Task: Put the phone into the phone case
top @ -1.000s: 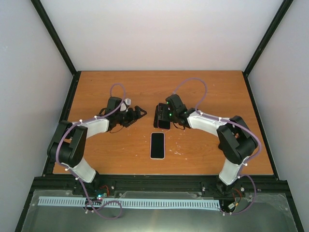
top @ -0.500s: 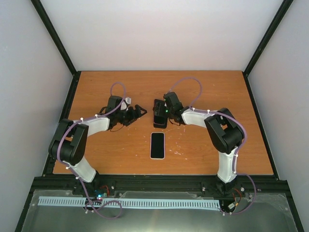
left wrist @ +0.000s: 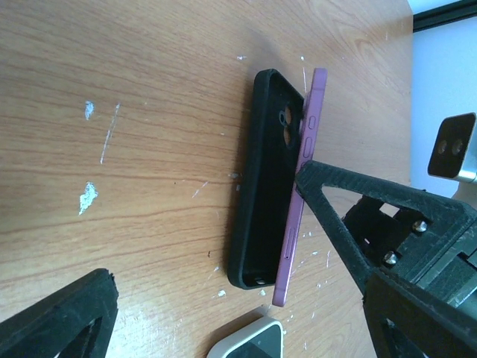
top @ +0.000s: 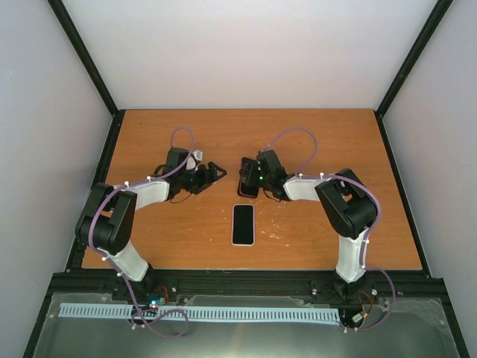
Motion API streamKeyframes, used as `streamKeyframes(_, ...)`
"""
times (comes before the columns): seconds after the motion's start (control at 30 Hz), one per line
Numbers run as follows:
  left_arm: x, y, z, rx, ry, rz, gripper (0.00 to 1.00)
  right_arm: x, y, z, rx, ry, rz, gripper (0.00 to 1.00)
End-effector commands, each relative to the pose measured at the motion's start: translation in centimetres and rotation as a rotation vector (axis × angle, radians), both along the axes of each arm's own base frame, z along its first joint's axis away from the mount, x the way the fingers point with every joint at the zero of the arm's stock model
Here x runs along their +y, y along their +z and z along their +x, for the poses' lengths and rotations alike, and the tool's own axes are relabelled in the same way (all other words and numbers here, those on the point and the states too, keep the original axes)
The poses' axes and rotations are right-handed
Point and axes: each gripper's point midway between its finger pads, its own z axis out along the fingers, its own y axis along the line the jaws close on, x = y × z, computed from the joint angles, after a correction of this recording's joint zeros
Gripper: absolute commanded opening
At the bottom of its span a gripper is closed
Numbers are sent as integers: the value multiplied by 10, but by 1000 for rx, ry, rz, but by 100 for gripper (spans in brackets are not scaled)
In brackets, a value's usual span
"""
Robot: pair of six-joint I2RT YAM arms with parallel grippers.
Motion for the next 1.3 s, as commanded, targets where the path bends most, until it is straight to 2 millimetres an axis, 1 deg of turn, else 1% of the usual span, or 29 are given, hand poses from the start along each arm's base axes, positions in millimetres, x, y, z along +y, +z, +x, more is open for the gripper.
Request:
streamKeyframes(0.0, -7, 13, 13, -43, -21, -36, 89, -13, -7, -15, 44, -38, -4, 55)
streamKeyframes(0.17, -12, 14, 13, -48, -43, -59, 85, -22, -13, -27, 118, -73, -32, 55)
streamKeyframes(0.3, -16, 12, 17, -54, -51, -59, 83, -27, -18, -28, 144, -107, -49, 55)
streamKeyframes(0.37, -19, 11, 20, -59, -61, -60, 81, -29, -20, -26, 153, -129, -53, 60)
streamKeyframes(0.4, -21, 11, 21, -64, -68, -61, 80, -30, -21, -26, 159, -142, -56, 66)
streamKeyframes(0.53, -33, 12, 26, -96, -105, -82, 77, -31, -17, -22, 180, -186, -43, 76)
streamKeyframes(0.67, -42, 11, 33, -127, -138, -91, 74, -30, -8, -21, 169, -188, -26, 83)
streamKeyframes(0.77, -48, 3, 38, -131, -154, -96, 70, -32, -4, -22, 166, -186, -38, 88)
streamKeyframes(0.87, -51, -6, 42, -127, -167, -105, 66, -35, -3, -22, 168, -183, -45, 91)
streamKeyframes(0.93, -53, -12, 44, -124, -176, -107, 63, -37, -1, -23, 167, -180, -46, 91)
streamKeyframes(1.03, -57, -17, 48, -127, -191, -107, 61, -44, 3, -23, 153, -179, -48, 88)
streamKeyframes(1.13, -61, -21, 52, -130, -205, -108, 59, -49, 9, -21, 131, -175, -46, 80)
streamKeyframes(1.2, -64, -23, 54, -126, -210, -109, 59, -49, 11, -21, 125, -154, -26, 73)
streamKeyframes(1.27, -67, -27, 54, -120, -216, -112, 57, -51, 11, -22, 122, -150, -19, 69)
